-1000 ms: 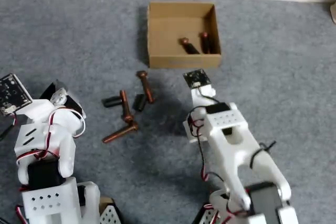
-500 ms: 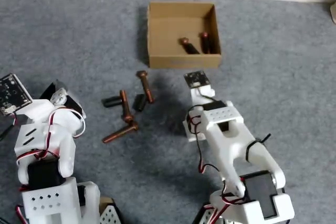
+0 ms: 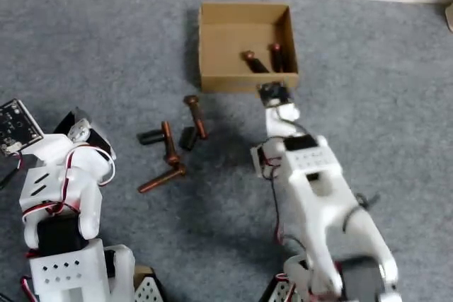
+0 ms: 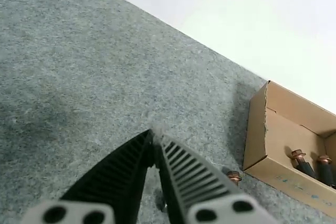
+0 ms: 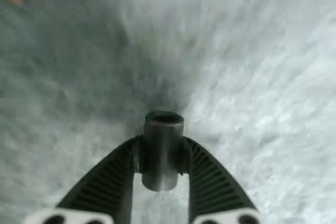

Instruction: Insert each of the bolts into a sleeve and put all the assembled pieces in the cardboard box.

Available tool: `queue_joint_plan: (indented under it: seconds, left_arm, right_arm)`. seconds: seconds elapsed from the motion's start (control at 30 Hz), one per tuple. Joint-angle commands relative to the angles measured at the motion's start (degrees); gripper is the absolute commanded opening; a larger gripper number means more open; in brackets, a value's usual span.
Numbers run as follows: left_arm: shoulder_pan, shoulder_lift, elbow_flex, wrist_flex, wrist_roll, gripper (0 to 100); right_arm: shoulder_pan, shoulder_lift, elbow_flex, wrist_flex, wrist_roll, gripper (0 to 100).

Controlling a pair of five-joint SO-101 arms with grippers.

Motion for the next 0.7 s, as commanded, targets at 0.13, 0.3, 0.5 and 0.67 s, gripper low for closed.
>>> queue_joint_plan:
  seconds: [0.13, 0.3, 0.5, 0.67]
  left_arm:
    - [1.3, -0.6, -0.2, -0.1, -0.3, 2]
    - [1.3, -0.6, -0.2, -0.1, -0.3, 2]
    - [1.3, -0.6, -0.2, -0.1, -0.3, 2]
    - [3.1, -0.2, -0.2, 0.0, -1.0, 2]
  right_arm:
    - [1.1, -37.5, 10.8, 5.7, 6.7, 0.4]
    - [7.4, -61.6, 22.6, 8.9, 12.6, 0.4]
    - [12.3, -82.7, 31.2, 16.7, 13.5, 0.4]
    - [12.4, -79.9, 34.5, 18.5, 12.3, 0.4]
